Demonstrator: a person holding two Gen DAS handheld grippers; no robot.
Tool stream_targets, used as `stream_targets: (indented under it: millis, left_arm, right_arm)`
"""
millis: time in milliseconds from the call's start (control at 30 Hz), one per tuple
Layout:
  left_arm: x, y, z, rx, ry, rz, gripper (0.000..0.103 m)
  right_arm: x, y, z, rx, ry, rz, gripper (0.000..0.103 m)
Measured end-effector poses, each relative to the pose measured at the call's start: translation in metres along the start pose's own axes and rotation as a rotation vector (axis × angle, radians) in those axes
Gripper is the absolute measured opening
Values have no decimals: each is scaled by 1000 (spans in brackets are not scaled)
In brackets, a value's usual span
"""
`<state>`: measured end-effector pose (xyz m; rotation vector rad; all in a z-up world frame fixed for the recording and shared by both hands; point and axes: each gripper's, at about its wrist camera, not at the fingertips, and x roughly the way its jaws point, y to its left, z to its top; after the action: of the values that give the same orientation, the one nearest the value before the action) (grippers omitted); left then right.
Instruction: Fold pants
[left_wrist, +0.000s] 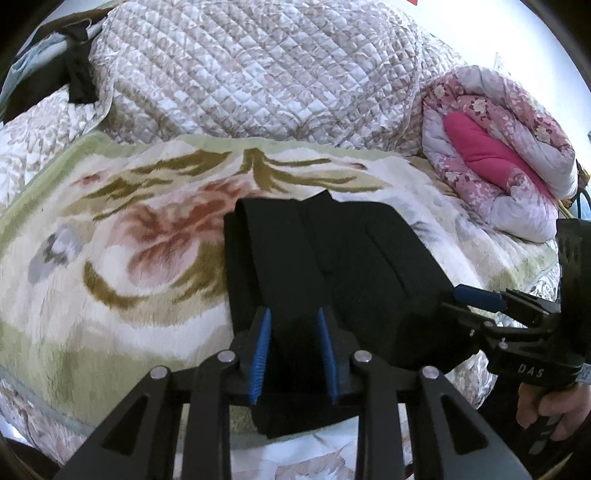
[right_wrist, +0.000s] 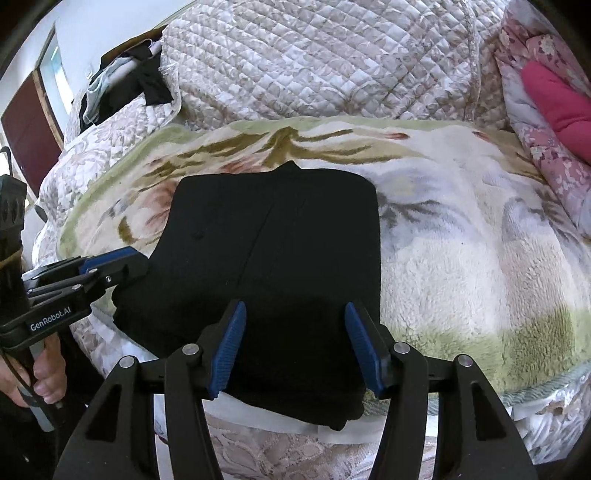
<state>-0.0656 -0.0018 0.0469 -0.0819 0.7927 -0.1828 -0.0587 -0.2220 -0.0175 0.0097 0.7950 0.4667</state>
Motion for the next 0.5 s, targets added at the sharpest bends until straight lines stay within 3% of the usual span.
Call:
stream_targets:
  millis: [233, 333, 500]
  left_arm:
    - [9, -6, 9, 15, 4, -21, 29]
    - [19, -10, 11, 37, 39, -30, 29]
    - [24, -12, 20, 56, 39, -40, 29]
  right_arm:
    - [4, 1, 4, 4, 6, 6, 56]
    - [13, 2, 4, -15, 47, -8, 56]
    - [6, -6, 21, 14, 10, 11, 56]
